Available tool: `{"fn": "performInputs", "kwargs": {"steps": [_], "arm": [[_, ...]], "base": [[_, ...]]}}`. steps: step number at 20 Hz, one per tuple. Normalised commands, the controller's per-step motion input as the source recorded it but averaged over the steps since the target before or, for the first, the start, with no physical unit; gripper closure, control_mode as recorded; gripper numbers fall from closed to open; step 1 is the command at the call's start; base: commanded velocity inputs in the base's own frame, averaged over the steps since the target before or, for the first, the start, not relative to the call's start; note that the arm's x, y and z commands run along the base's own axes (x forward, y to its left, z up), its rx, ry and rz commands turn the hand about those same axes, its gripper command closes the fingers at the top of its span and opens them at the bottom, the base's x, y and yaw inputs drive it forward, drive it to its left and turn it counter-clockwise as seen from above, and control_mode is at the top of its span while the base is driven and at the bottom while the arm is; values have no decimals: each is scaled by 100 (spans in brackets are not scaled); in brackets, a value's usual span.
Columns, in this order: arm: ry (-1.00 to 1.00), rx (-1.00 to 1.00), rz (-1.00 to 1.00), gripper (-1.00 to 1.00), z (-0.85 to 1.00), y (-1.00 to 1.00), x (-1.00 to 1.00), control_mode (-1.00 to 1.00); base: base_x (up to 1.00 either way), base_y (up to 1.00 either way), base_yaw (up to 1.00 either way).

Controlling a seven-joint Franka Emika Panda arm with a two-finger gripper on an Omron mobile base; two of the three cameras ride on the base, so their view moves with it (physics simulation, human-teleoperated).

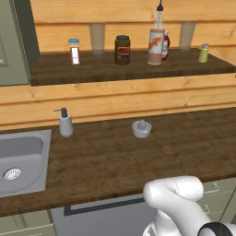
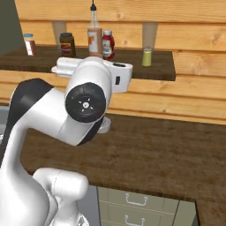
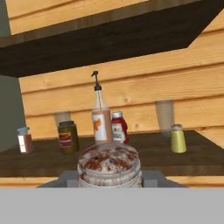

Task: Put the shaker and condiment bottle from the counter next to their counterparts in the cabinet.

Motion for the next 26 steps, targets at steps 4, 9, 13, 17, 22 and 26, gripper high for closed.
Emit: {"fn": "performInputs", "kwargs": {"steps": [4, 9, 13, 17, 22, 26], "arm": [[0, -8, 2, 100, 5, -17, 81, -100], [0, -6, 0, 100, 8, -33, 59, -100], [0, -3, 0, 100, 0, -40, 36, -100], [0, -2, 0, 100, 0, -39, 30, -100], [0, -4, 0, 100, 0, -27, 25, -100], [1, -3, 0, 100, -2, -23, 26, -100]], "base": [[0, 0, 0], [0, 0, 0], [0, 0, 0], [0, 0, 0], [0, 0, 0], [0, 0, 0]]}}
